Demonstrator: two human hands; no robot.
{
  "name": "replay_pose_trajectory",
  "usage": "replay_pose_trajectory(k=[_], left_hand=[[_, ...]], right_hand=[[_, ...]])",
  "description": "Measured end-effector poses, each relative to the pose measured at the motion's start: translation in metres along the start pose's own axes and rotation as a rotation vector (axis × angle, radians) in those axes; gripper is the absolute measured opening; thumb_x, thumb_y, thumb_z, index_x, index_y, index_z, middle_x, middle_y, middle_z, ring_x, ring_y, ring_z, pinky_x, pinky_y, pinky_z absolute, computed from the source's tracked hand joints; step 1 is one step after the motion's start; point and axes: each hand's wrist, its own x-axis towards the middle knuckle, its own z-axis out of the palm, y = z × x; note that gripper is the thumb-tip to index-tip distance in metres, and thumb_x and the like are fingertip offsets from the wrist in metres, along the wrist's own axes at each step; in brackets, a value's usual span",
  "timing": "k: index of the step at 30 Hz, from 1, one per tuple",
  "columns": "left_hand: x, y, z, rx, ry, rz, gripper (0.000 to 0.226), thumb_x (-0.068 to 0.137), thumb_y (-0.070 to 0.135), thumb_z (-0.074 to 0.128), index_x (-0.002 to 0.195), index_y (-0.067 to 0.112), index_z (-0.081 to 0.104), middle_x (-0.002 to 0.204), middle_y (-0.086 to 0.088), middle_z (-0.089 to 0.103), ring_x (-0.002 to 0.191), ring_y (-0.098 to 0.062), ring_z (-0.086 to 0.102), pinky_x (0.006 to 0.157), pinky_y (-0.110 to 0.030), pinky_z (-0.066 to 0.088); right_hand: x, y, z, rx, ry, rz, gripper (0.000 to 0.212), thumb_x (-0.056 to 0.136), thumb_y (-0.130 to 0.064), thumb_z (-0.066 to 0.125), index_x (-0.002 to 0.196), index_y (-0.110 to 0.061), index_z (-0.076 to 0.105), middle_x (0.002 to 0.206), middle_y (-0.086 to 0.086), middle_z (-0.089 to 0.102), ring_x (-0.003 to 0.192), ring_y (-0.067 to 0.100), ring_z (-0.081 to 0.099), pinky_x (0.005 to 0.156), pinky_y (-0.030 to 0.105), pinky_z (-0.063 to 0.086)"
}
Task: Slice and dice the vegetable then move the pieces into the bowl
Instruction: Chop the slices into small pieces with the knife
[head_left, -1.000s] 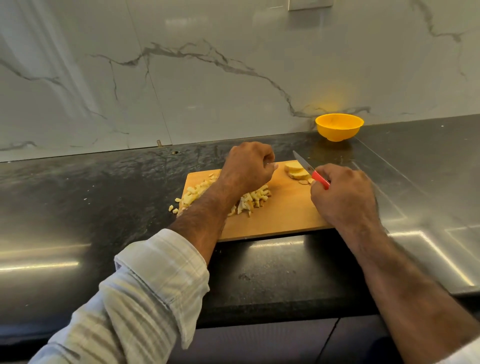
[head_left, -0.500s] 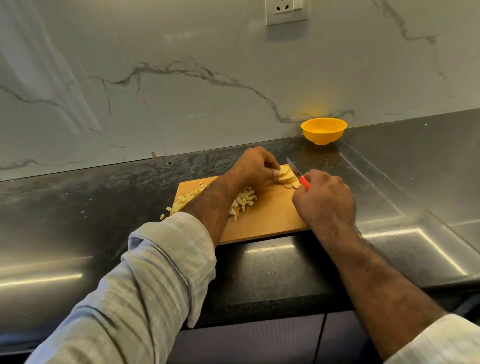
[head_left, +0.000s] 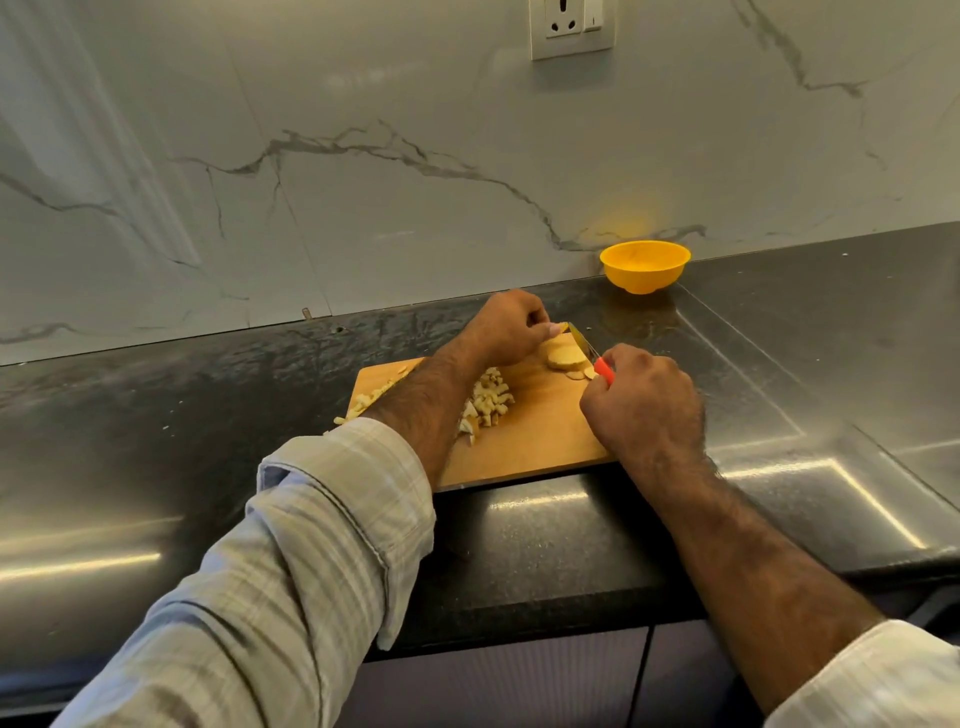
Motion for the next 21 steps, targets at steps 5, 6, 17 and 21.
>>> replay_pose_trajectory(k=[5, 6, 17, 21], left_hand=[[-0.006, -0.018, -0.014, 0.012, 0.139, -0.022, 0.012, 0.092, 0.005, 0.069, 0.097, 0.012, 0.078, 0.086, 0.003, 0.071, 0.078, -0.014, 0.071, 0.073, -0.036, 0.066], [-0.009, -0.021, -0.015, 0.010, 0.162, -0.025, 0.015, 0.088, 0.002, 0.069, 0.094, 0.013, 0.078, 0.083, 0.004, 0.070, 0.076, -0.013, 0.070, 0.071, -0.034, 0.065], [-0.059, -0.032, -0.040, -0.256, 0.378, 0.009, 0.013, 0.085, 0.004, 0.069, 0.094, 0.013, 0.074, 0.082, -0.002, 0.073, 0.076, -0.019, 0.071, 0.065, -0.031, 0.062], [-0.064, -0.019, -0.028, -0.213, 0.067, 0.079, 0.018, 0.093, 0.002, 0.068, 0.101, 0.016, 0.076, 0.093, 0.001, 0.073, 0.082, -0.012, 0.070, 0.069, -0.023, 0.058]], right_hand=[[-0.002, -0.002, -0.002, -0.006, 0.009, -0.036, 0.032, 0.093, -0.033, 0.057, 0.120, -0.020, 0.067, 0.104, 0.008, 0.071, 0.090, 0.028, 0.064, 0.069, 0.039, 0.054], [-0.002, -0.003, -0.002, -0.009, 0.004, -0.058, 0.032, 0.095, -0.032, 0.056, 0.122, -0.020, 0.067, 0.104, 0.008, 0.071, 0.089, 0.027, 0.063, 0.068, 0.037, 0.051], [-0.005, -0.010, -0.006, -0.070, -0.187, -0.084, 0.027, 0.091, -0.036, 0.063, 0.112, -0.025, 0.076, 0.086, -0.003, 0.060, 0.076, 0.015, 0.053, 0.065, 0.032, 0.046], [-0.006, -0.010, -0.005, -0.129, -0.161, -0.062, 0.028, 0.092, -0.037, 0.059, 0.111, -0.023, 0.075, 0.086, -0.003, 0.060, 0.073, 0.014, 0.053, 0.060, 0.031, 0.043]])
